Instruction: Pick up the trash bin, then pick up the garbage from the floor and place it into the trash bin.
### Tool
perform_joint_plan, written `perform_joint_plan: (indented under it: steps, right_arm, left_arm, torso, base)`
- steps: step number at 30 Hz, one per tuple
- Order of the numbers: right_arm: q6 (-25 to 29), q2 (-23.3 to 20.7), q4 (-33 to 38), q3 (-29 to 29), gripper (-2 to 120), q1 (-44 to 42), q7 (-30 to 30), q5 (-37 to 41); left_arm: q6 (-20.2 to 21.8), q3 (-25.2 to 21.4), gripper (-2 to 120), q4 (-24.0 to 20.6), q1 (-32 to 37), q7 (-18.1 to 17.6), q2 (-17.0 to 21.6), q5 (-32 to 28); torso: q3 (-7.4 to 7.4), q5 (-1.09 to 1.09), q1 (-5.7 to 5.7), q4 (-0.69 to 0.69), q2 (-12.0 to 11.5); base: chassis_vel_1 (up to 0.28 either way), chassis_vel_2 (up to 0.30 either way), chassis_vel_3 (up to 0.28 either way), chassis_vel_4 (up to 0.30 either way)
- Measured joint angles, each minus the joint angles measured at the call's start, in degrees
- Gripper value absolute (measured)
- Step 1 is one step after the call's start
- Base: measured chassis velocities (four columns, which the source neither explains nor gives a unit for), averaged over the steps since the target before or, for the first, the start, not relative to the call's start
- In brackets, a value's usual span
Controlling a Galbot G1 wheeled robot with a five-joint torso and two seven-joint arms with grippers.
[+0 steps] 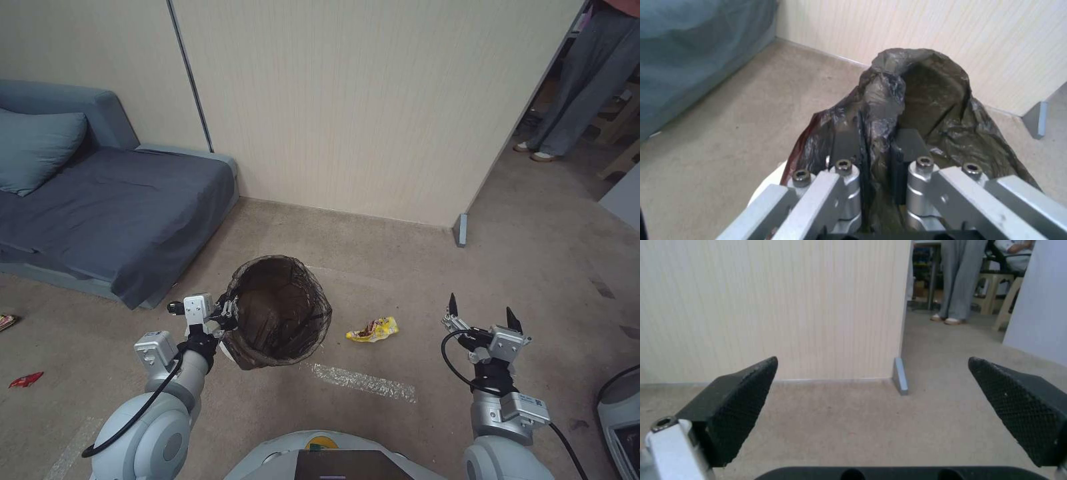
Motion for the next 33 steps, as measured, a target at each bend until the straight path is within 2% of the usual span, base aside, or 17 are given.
perform_joint_plan:
  steps: [11, 17, 19, 23, 24, 27, 29, 31, 33]
  right_arm:
    - [-1.18, 0.0, -0.46, -0.03, 100, 0.35, -1.36, -0.62]
    - [-6.26, -0.41, -2.68, 2.29, 100, 3.18, -11.01, -0.34]
    - [-8.2, -1.94, -3.22, 2.62, 100, 4.61, -12.92, 0.47]
    - [-13.14, -10.91, -6.47, 2.52, 100, 9.45, -15.47, 4.28]
    - [-13.14, -10.91, -6.47, 2.52, 100, 9.45, -15.47, 4.28]
    - [-15.95, -16.69, -11.02, 2.47, 100, 13.16, -18.04, 8.13]
    - [-16.39, -17.73, -12.17, 2.39, 100, 13.88, -18.86, 8.74]
    - [-17.22, -22.11, -16.62, 1.66, 100, 16.0, -21.51, 10.25]
    - [-17.43, -23.61, -17.81, 1.33, 100, 16.52, -22.15, 10.73]
  left_arm:
    - [0.05, -0.09, 8, -0.47, -0.24, -0.01, 0.02, -0.07]
    - [0.38, -0.49, 8, -0.99, -0.41, -0.33, 0.93, -0.8]
    - [0.53, -0.66, 8, -1.01, -0.41, -0.47, 1.1, -1.03]
    - [1.1, -1.02, 8, -1.01, -0.27, -1.45, 2.03, -2.02]
    - [1.1, -1.02, 8, -1.01, -0.27, -1.45, 2.03, -2.02]
    - [1.26, -1.2, 8, -1.02, 0.32, -1.63, 2.96, -2.35]
    - [1.26, -1.33, 8, -1.01, 0.58, -1.59, 3.08, -2.45]
    - [1.27, -1.56, 8, -1.01, 0.82, -1.51, 3.89, -3.11]
    - [1.31, -1.57, 8, -1.01, 0.82, -1.51, 4.3, -3.39]
  torso:
    - [0.01, -0.01, 0.0, 0.02, 0.0]
    - [0.0, 0.0, 0.0, -0.01, 0.0]
    - [0.0, 0.0, 0.0, 0.0, 0.0]
    - [0.0, 0.01, 0.0, 0.04, 0.0]
    - [0.0, 0.01, 0.0, 0.04, 0.0]
    - [0.0, 0.01, 0.0, 0.0, 0.0]
    - [0.0, 0.01, 0.0, 0.01, 0.0]
    - [0.0, 0.02, 0.0, 0.02, 0.0]
    - [0.0, 0.02, 0.0, 0.0, 0.0]
  base:
    - [-0.079, 0.086, 0.087, -0.092]
    - [-0.005, 0.009, 0.002, -0.008]
    - [0.0, 0.0, 0.0, 0.0]
    - [0.0, 0.0, 0.0, 0.0]
    - [0.0, 0.0, 0.0, 0.0]
    - [0.0, 0.0, 0.0, 0.0]
    - [0.0, 0.0, 0.0, 0.0]
    - [0.0, 0.0, 0.0, 0.0]
    - [0.0, 0.0, 0.0, 0.0]
